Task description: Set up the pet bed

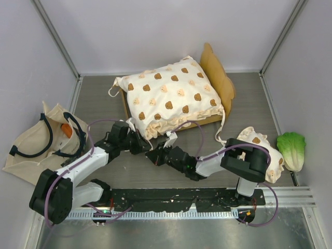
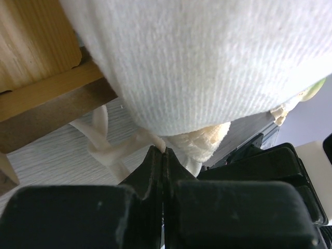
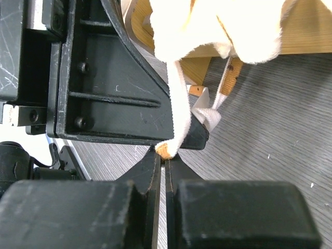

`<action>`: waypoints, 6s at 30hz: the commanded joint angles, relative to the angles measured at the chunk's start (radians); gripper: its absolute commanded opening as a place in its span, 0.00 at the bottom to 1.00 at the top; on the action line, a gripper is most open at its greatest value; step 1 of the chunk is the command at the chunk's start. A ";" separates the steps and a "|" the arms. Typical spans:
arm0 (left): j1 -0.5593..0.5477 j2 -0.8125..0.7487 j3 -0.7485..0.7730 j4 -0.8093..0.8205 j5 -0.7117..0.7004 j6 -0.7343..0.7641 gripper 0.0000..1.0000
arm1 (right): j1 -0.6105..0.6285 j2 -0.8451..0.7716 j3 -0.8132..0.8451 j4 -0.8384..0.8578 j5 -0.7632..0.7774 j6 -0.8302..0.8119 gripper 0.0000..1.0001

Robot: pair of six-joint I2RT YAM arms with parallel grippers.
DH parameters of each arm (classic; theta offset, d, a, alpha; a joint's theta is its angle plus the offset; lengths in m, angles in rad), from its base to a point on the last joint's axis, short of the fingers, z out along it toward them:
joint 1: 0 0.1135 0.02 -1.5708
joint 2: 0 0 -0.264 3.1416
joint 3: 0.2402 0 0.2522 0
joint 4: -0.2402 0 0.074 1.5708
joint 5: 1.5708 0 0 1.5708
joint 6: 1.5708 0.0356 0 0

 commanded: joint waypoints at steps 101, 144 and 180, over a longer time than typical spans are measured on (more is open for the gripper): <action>0.002 -0.125 -0.139 -0.123 -0.608 0.034 0.00 | -0.146 -0.081 0.130 -0.546 -0.367 -0.281 0.06; 0.003 -0.139 -0.073 -0.215 -0.619 0.058 0.00 | -0.200 0.061 0.239 -0.609 -0.452 -0.330 0.39; 0.005 -0.142 -0.068 -0.234 -0.633 0.066 0.00 | -0.200 0.044 0.251 -0.845 -0.398 -0.537 0.01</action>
